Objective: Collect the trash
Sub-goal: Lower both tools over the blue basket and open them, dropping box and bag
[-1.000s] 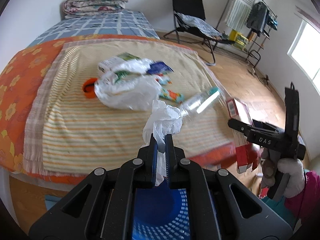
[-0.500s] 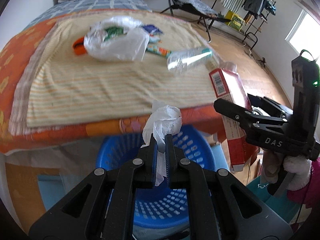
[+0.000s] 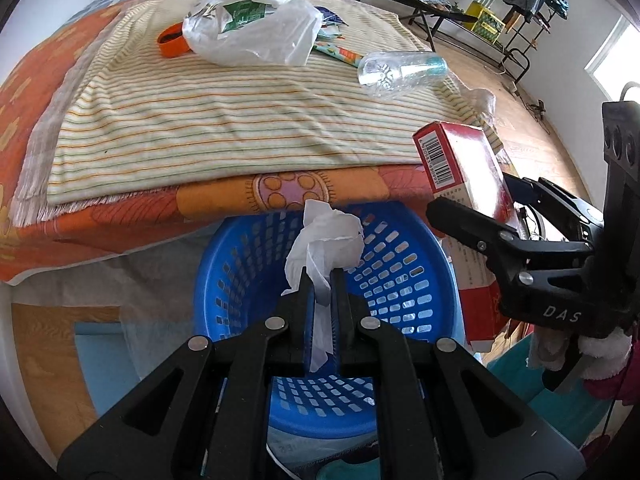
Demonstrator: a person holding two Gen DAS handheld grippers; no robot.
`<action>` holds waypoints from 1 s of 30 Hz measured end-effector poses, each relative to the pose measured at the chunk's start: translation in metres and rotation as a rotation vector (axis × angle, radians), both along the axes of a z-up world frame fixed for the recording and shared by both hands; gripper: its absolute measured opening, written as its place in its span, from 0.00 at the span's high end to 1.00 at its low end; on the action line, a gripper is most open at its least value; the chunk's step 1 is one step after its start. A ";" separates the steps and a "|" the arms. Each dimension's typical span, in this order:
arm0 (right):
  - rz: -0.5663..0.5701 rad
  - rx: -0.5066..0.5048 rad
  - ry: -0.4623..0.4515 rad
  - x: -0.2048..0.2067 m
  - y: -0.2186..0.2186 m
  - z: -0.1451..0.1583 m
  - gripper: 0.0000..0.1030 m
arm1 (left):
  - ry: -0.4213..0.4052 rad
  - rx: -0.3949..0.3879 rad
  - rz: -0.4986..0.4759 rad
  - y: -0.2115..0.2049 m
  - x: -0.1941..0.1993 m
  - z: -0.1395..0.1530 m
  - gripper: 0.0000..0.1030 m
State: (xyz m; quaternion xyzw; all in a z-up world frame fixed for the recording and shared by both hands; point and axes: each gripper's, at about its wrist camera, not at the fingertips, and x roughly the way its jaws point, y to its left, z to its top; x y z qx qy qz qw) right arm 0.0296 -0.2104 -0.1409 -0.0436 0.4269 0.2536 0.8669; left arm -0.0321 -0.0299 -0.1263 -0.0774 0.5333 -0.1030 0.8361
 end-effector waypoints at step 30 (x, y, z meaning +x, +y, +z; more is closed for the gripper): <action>-0.016 0.050 0.128 0.009 -0.004 -0.006 0.22 | -0.010 0.026 0.007 0.000 0.002 0.002 0.59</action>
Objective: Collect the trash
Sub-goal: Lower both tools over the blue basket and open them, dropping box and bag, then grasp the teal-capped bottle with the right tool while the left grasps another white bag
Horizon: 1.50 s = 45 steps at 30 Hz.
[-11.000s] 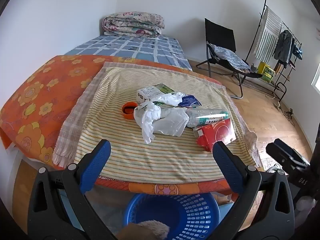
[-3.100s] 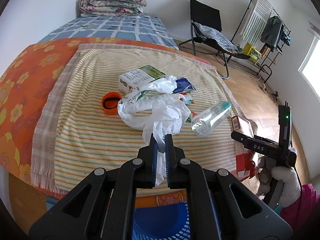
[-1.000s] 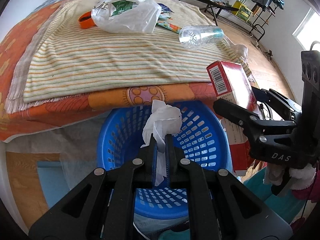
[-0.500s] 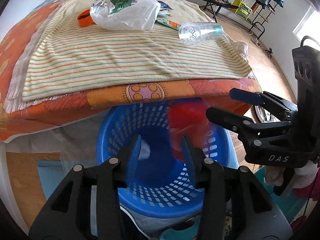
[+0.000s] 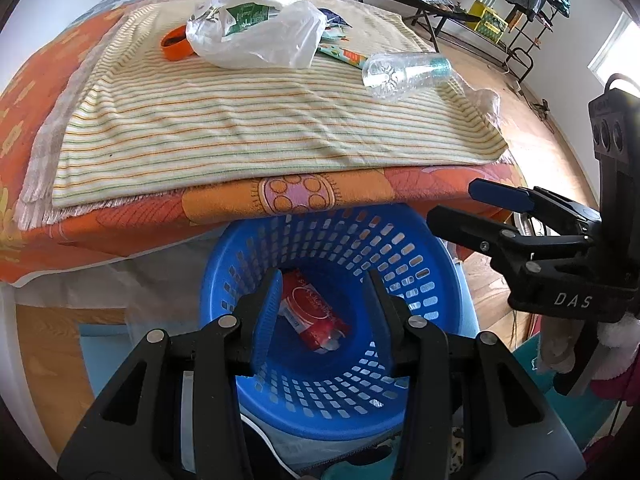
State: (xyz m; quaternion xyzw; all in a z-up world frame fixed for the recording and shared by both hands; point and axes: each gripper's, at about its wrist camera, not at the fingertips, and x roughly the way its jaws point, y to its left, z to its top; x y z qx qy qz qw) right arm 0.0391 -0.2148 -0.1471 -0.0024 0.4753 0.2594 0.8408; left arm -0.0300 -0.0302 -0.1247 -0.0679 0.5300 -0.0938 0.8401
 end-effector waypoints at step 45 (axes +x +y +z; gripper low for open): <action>-0.421 0.302 0.194 0.149 -0.088 0.018 0.22 | -0.239 0.121 0.171 0.074 0.157 0.070 0.59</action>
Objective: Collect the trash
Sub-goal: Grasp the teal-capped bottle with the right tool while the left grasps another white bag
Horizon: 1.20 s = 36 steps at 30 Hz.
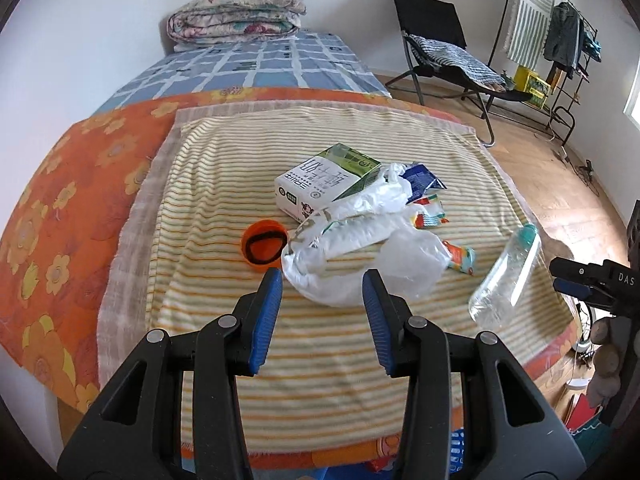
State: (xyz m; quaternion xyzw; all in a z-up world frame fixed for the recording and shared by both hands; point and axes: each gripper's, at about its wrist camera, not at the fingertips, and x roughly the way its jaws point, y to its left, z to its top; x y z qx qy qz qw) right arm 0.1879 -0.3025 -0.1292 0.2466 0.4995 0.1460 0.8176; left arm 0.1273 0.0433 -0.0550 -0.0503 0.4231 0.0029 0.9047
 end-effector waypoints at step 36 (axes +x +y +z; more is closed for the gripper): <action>-0.111 0.117 0.144 0.066 -0.007 -0.045 0.26 | 0.075 0.042 -0.019 -0.004 0.074 -0.047 0.81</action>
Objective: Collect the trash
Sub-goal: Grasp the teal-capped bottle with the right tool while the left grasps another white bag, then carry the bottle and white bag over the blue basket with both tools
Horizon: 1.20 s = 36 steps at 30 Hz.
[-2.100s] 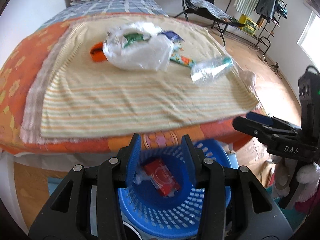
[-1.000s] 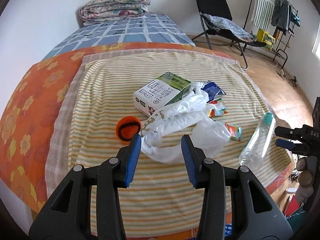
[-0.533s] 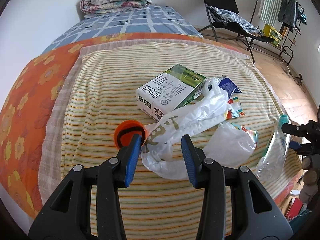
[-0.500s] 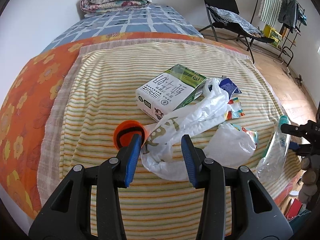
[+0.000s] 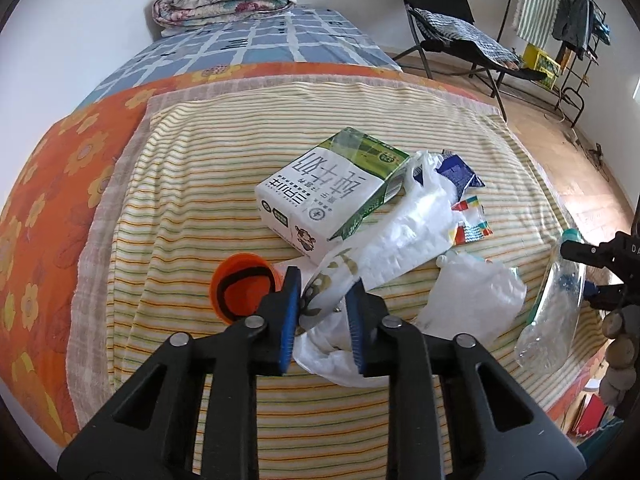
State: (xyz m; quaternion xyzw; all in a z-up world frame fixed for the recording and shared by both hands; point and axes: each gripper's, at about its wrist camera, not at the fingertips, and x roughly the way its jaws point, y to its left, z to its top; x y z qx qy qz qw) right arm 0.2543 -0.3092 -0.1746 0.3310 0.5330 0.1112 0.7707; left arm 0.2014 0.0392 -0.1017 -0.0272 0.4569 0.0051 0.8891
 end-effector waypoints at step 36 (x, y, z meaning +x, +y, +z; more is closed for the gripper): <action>0.226 -0.376 -0.574 -0.085 0.050 0.116 0.41 | -0.141 0.014 -0.123 -0.028 -0.090 0.065 0.90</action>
